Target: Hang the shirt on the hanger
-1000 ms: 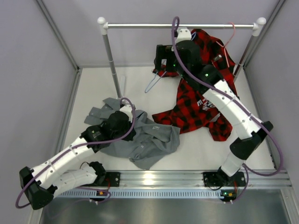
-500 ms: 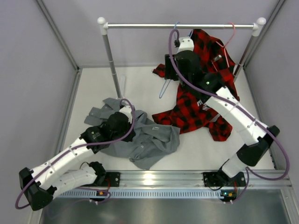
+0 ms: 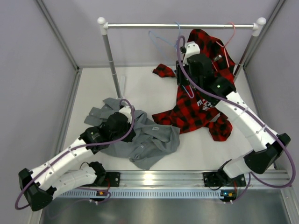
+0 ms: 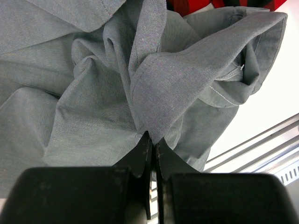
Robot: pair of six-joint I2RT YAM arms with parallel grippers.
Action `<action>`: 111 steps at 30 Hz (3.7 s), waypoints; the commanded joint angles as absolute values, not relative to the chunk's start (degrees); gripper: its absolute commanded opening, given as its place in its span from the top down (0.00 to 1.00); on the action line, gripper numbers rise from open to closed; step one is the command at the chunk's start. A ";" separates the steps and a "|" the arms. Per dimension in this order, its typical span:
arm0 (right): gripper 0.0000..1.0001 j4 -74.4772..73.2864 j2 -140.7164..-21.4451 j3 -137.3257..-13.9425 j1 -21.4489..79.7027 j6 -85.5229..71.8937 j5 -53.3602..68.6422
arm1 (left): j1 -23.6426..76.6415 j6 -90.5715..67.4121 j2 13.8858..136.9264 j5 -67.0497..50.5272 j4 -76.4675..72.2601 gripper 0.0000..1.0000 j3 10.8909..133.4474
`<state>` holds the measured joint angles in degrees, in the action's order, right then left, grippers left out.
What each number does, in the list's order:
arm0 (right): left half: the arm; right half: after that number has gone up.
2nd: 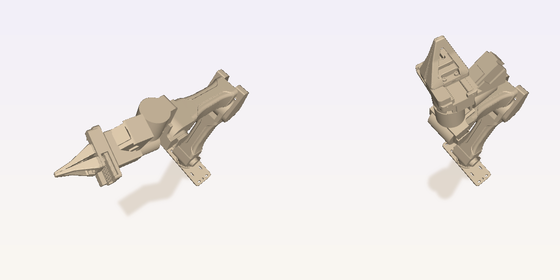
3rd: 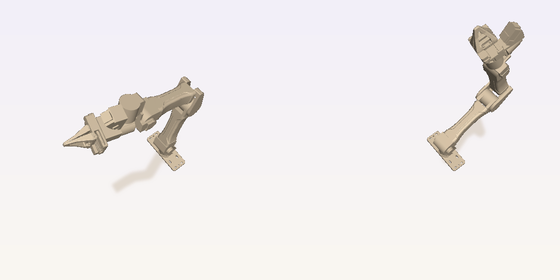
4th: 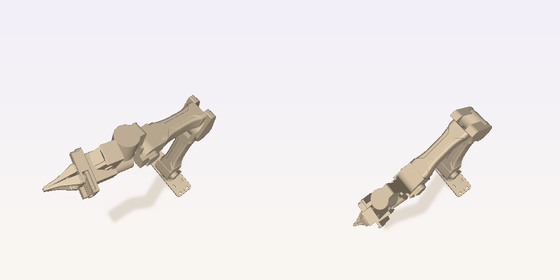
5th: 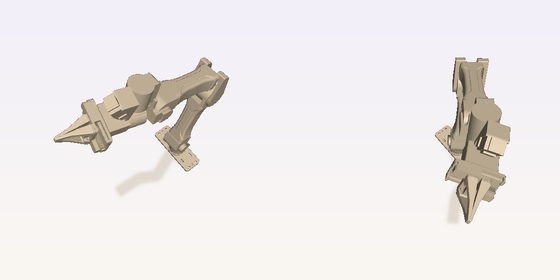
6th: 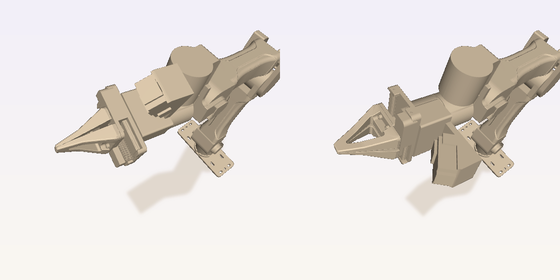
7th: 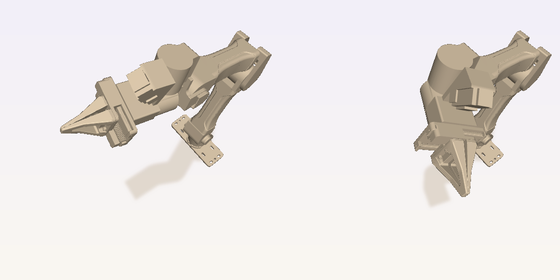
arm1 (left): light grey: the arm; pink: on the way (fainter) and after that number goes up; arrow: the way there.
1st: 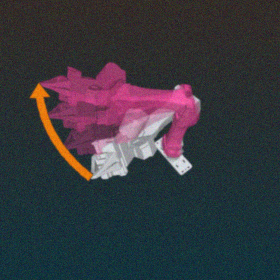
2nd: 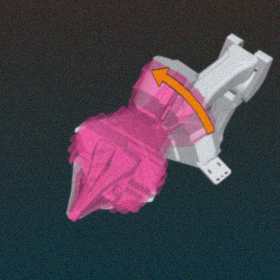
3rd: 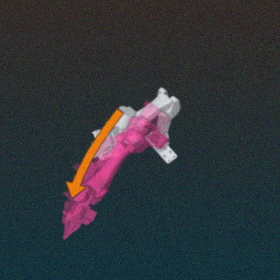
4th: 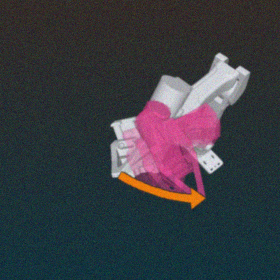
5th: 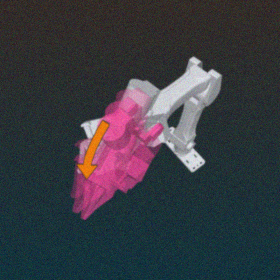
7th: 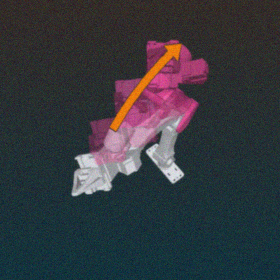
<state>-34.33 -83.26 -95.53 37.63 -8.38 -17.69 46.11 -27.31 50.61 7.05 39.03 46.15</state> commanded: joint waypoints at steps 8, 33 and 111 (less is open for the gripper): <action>0.83 -31.12 -78.75 -90.36 35.16 -2.46 -13.97 | 45.79 -27.16 49.57 6.33 37.62 1.00 45.97; 1.00 -21.90 -71.55 -88.33 33.66 -3.43 -10.46 | 45.79 -27.16 46.14 6.24 36.48 1.00 45.88; 1.00 -10.39 -36.21 -35.61 33.58 -20.21 35.15 | 36.28 -24.53 61.61 -31.48 26.51 1.00 66.88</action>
<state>-22.57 -37.41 -36.88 33.93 -18.96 32.05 33.17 -28.51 64.97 -29.87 24.56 62.15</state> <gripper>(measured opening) 0.003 0.023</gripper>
